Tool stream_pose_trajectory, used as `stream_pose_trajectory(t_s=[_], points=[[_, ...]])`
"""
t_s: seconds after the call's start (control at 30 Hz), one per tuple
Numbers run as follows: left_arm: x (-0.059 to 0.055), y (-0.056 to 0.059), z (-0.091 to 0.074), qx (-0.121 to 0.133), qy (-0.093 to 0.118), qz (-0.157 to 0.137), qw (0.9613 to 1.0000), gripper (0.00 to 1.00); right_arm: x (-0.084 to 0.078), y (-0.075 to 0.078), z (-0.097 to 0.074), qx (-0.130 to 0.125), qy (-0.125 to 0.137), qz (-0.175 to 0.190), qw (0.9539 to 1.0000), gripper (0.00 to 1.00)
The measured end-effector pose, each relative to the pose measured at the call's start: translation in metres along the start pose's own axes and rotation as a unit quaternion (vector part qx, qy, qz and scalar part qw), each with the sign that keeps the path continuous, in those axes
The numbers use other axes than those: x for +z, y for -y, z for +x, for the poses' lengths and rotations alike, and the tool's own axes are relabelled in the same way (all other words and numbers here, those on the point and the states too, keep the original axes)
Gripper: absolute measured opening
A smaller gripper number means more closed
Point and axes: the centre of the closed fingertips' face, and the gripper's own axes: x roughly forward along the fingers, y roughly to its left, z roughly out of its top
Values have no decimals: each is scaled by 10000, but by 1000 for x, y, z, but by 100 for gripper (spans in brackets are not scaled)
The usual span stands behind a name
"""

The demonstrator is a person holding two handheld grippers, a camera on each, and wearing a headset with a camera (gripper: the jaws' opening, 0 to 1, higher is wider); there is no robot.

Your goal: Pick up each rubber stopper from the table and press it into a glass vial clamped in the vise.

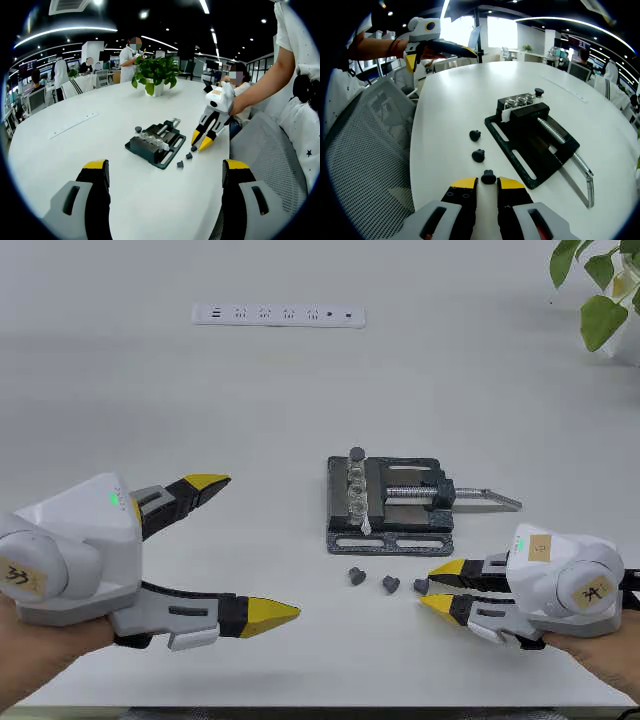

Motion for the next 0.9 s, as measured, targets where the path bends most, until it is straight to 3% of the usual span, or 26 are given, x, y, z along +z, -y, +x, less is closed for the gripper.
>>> stream_pose_trajectory(t_s=[0.63,0.73,0.9], points=[[0,2,3,-58,0,8,10000,92,0,3,-1,28,20,-20,10000,7],[1,4,5,-90,15,22,10000,91,4,2,-5,41,33,-66,10000,7],[10,11,9,-183,80,81,9998,88,24,-1,-20,133,206,-115,9996,7]])
